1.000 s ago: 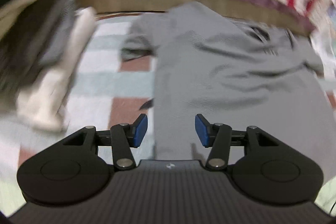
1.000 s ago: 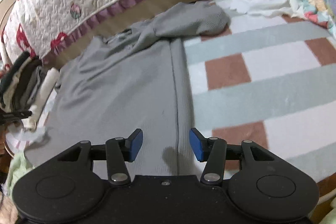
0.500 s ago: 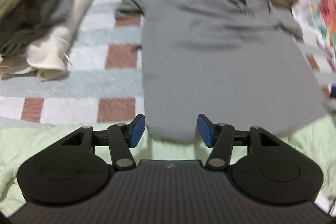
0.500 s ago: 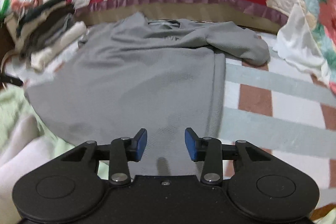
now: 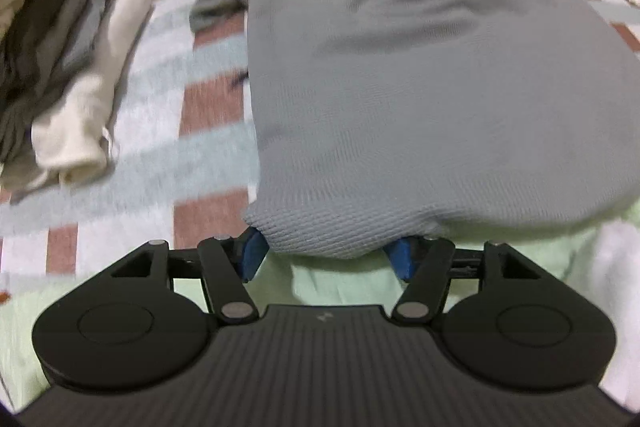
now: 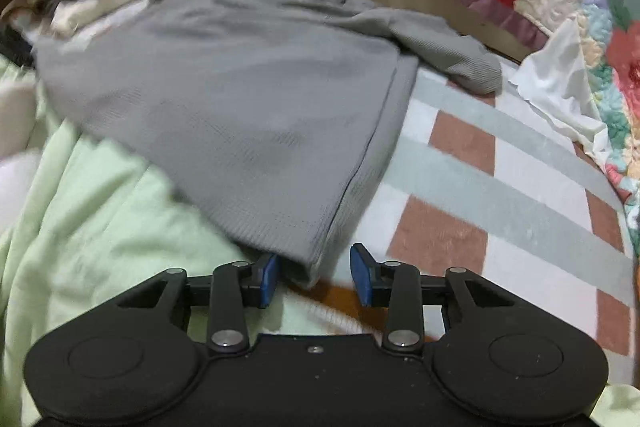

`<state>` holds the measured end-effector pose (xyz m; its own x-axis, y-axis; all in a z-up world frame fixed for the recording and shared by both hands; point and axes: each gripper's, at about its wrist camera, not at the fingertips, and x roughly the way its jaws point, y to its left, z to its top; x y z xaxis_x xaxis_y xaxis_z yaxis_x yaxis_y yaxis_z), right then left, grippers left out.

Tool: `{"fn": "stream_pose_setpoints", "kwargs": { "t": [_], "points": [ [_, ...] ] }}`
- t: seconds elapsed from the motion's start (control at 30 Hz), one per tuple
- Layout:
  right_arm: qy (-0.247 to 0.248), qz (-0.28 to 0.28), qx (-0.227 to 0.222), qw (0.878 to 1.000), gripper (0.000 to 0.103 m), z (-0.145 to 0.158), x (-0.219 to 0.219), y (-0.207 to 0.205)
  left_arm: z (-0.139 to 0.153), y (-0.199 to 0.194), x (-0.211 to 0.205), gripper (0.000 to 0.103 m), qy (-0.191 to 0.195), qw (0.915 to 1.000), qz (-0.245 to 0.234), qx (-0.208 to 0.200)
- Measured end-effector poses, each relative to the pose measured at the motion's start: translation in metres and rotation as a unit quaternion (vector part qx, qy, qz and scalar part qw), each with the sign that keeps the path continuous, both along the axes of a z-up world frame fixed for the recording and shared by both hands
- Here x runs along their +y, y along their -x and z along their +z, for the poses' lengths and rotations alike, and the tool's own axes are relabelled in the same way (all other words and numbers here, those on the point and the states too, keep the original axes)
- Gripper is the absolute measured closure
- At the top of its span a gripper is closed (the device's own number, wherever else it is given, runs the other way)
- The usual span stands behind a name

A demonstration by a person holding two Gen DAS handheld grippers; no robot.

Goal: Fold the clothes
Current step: 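Grasp the shirt hem with the left gripper while the right gripper grasps the hem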

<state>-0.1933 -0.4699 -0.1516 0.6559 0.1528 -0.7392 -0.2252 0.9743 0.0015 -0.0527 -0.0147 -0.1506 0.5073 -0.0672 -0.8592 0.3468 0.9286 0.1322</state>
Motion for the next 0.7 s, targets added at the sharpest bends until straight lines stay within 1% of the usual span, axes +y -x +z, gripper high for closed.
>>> {"fn": "stream_pose_setpoints", "kwargs": {
  "t": [0.03,0.07,0.1,0.17,0.2,0.3,0.4,0.47,0.53,0.63,0.67,0.7],
  "points": [
    [-0.006,-0.003,-0.003,1.000,0.075,-0.002,-0.001,-0.004,-0.002,-0.006,0.002,0.056,0.006,1.0000,0.002,-0.002],
    [-0.015,-0.007,-0.008,1.000,0.088,-0.002,-0.004,-0.009,-0.003,-0.012,0.004,0.061,0.012,0.9999,0.003,-0.004],
    [-0.032,-0.012,-0.015,0.999,0.098,0.000,-0.007,-0.017,-0.006,-0.019,0.006,0.068,0.020,0.9998,0.008,0.000],
    [-0.059,-0.026,-0.027,0.998,0.098,0.005,-0.012,-0.029,-0.012,-0.033,0.015,0.074,0.057,0.9974,0.037,0.025],
    [-0.077,-0.034,-0.025,0.996,0.098,0.009,-0.015,-0.035,-0.013,-0.038,0.019,0.078,0.077,0.9956,0.046,0.028],
    [-0.131,-0.057,-0.019,0.989,0.099,0.018,-0.027,-0.052,-0.014,-0.048,0.030,0.084,0.125,0.9892,0.069,0.030],
    [-0.169,-0.101,-0.004,0.980,0.099,0.020,-0.044,-0.069,-0.009,-0.061,0.039,0.085,0.164,0.9825,0.084,0.023],
    [-0.181,-0.134,0.016,0.974,0.099,0.015,-0.054,-0.081,-0.006,-0.069,0.040,0.085,0.175,0.9807,0.086,0.012],
    [-0.175,-0.150,0.042,0.972,0.099,0.009,-0.058,-0.091,-0.006,-0.073,0.036,0.085,0.174,0.9814,0.081,0.013],
    [-0.151,-0.151,0.063,0.975,0.098,0.000,-0.053,-0.092,-0.006,-0.069,0.025,0.084,0.158,0.9856,0.060,0.002],
    [-0.147,-0.150,0.067,0.975,0.098,-0.002,-0.052,-0.091,-0.006,-0.068,0.022,0.081,0.152,0.9870,0.053,-0.002],
    [-0.152,-0.149,0.064,0.975,0.098,-0.004,-0.053,-0.090,-0.006,-0.067,0.018,0.077,0.145,0.9883,0.046,-0.002]
  ]
}}
